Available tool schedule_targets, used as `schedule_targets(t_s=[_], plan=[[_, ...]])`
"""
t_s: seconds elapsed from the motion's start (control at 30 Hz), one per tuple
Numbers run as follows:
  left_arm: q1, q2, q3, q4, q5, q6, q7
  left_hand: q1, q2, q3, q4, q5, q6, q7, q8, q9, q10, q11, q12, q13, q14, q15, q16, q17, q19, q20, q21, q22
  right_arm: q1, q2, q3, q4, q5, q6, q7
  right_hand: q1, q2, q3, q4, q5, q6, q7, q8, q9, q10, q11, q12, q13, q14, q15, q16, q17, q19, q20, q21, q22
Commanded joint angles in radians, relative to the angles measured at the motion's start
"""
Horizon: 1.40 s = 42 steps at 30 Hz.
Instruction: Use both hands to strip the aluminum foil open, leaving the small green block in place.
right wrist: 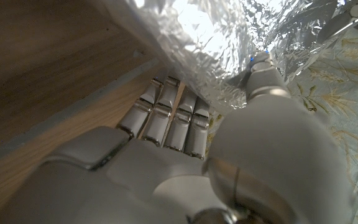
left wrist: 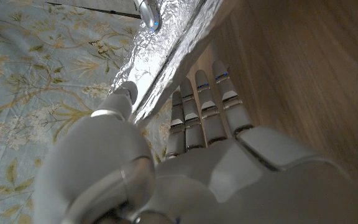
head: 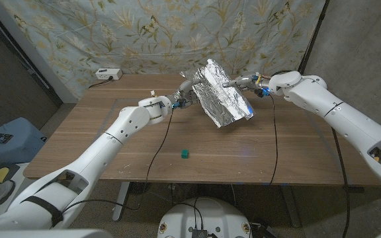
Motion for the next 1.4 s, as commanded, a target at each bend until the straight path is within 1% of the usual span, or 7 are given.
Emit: schedule_targets(t_s=[0.03, 0.27, 0.3, 0.53, 0.77, 1.03, 1.4], plan=[[0.002, -0.019, 0.005, 0.007, -0.005, 0.012, 0.024, 0.011, 0.002, 0.005, -0.001, 0.010, 0.021, -0.001, 0.005, 0.005, 0.017, -0.007, 0.011, 0.009, 0.016, -0.005, 0.005, 0.002, 0.017, -0.001, 0.011, 0.002, -0.023, -0.007, 0.007, -0.038, 0.012, -0.009, -0.017, 0.064, 0.078, -0.004, 0.001, 0.002, 0.022, -0.012, -0.002, 0.003, 0.009, 0.001, 0.005, 0.004, 0.011, -0.078, 0.005, 0.002, 0.000, 0.002, -0.003, 0.001], [0.003, -0.024, 0.004, 0.012, -0.016, 0.027, 0.031, 0.028, 0.000, 0.013, -0.008, 0.020, 0.044, -0.001, 0.010, 0.010, 0.039, -0.013, 0.027, 0.018, 0.035, -0.010, 0.005, -0.003, 0.034, -0.007, 0.018, 0.002, -0.031, -0.003, 0.015, -0.057, 0.022, -0.019, -0.036, 0.064, 0.080, -0.006, 0.001, 0.002, 0.022, -0.010, -0.003, 0.004, 0.009, 0.003, 0.005, 0.004, 0.012, -0.078, 0.007, 0.003, 0.000, 0.002, -0.003, 0.002], [0.004, -0.024, 0.004, 0.013, -0.017, 0.026, 0.028, 0.043, 0.003, 0.018, -0.013, 0.023, 0.049, -0.001, 0.011, 0.012, 0.045, -0.016, 0.032, 0.021, 0.045, -0.014, 0.009, -0.002, 0.037, -0.007, 0.019, 0.002, -0.032, -0.001, 0.016, -0.061, 0.023, -0.018, -0.039, 0.065, 0.080, -0.005, 0.001, 0.002, 0.023, -0.010, -0.003, 0.004, 0.009, 0.003, 0.005, 0.004, 0.012, -0.078, 0.007, 0.004, 0.000, 0.002, -0.003, 0.002], [0.012, -0.025, 0.001, 0.007, -0.018, 0.025, 0.040, 0.081, 0.016, 0.029, -0.017, 0.033, 0.074, -0.001, 0.016, 0.018, 0.068, -0.027, 0.049, 0.031, 0.069, -0.033, 0.020, 0.004, 0.059, -0.023, 0.029, 0.001, -0.029, 0.010, 0.016, -0.059, 0.043, -0.033, -0.040, 0.065, 0.082, -0.006, 0.001, 0.001, 0.022, -0.009, -0.005, 0.005, 0.009, 0.002, 0.006, 0.004, 0.013, -0.079, 0.007, 0.004, 0.002, 0.003, -0.003, 0.002], [0.024, -0.018, -0.006, 0.001, -0.020, 0.016, 0.037, 0.084, 0.016, 0.030, -0.011, 0.037, 0.085, -0.001, 0.018, 0.021, 0.077, -0.031, 0.056, 0.036, 0.077, -0.037, 0.018, 0.001, 0.070, -0.027, 0.035, 0.001, -0.020, 0.020, 0.014, -0.050, 0.059, -0.042, -0.037, 0.066, 0.085, -0.007, 0.002, 0.001, 0.021, -0.007, -0.007, 0.006, 0.009, 0.004, 0.006, 0.003, 0.015, -0.077, 0.007, 0.003, 0.004, 0.004, -0.002, 0.002], [0.024, -0.015, -0.009, 0.007, -0.027, 0.014, 0.024, 0.082, 0.017, 0.032, -0.004, 0.041, 0.084, -0.001, 0.015, 0.023, 0.069, -0.027, 0.055, 0.040, 0.075, -0.033, 0.012, -0.001, 0.068, -0.030, 0.035, 0.001, -0.008, 0.027, 0.008, -0.033, 0.059, -0.047, -0.041, 0.066, 0.085, -0.008, 0.001, 0.001, 0.022, -0.005, -0.008, 0.007, 0.011, 0.005, 0.007, 0.002, 0.018, -0.077, 0.006, 0.001, 0.007, 0.005, -0.002, 0.002], [0.015, -0.021, -0.011, 0.034, -0.021, -0.002, 0.013, 0.095, 0.041, 0.044, 0.002, 0.049, 0.153, -0.011, 0.036, 0.031, 0.134, -0.052, 0.083, 0.050, 0.136, -0.063, 0.024, -0.004, 0.100, -0.051, 0.052, 0.001, 0.002, 0.040, 0.008, -0.009, 0.073, -0.047, -0.039, 0.064, 0.088, -0.010, 0.003, 0.000, 0.023, -0.005, -0.011, 0.007, 0.012, 0.005, 0.007, 0.000, 0.020, -0.074, 0.006, 0.000, 0.008, 0.006, -0.001, 0.002]])
